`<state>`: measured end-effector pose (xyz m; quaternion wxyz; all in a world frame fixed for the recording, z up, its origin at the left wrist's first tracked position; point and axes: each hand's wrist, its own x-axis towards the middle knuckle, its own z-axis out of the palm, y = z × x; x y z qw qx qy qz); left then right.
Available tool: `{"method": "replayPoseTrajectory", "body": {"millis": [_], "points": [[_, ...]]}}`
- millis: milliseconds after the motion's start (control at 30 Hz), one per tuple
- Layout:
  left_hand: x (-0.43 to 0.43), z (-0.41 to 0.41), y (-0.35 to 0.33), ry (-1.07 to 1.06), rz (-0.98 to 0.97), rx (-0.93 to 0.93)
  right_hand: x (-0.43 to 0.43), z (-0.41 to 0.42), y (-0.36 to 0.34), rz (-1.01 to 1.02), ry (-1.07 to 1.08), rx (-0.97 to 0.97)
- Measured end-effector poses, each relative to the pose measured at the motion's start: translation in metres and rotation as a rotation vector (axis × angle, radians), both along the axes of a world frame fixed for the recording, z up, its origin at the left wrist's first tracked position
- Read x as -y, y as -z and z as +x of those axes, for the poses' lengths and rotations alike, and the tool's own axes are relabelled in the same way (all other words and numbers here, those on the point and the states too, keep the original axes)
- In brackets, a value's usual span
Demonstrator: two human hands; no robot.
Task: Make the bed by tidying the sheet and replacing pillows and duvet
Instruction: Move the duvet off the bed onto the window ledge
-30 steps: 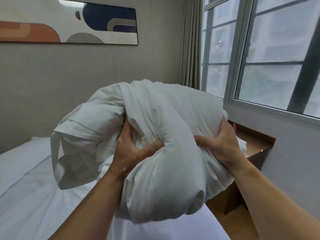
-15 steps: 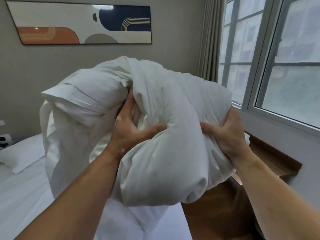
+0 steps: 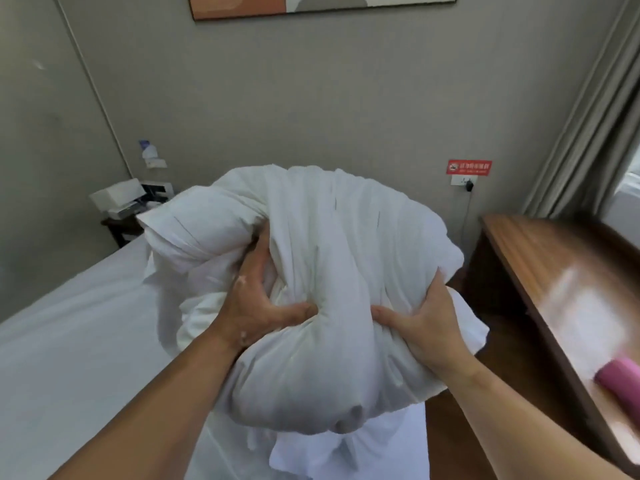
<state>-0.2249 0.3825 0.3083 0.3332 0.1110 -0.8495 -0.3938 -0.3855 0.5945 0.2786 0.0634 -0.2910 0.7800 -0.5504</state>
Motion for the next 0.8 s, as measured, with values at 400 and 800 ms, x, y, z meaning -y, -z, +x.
{"method": "replayPoseTrajectory", "body": {"millis": [400, 800], "points": [[0.100, -0.050, 0.239, -0.370, 0.333, 0.762, 0.100, -0.099, 0.237, 0.653, -0.525, 0.289], [0.142, -0.119, 0.367, -0.999, 0.260, 0.958, 0.313, -0.397, 0.276, 0.642, -0.701, 0.005]]}}
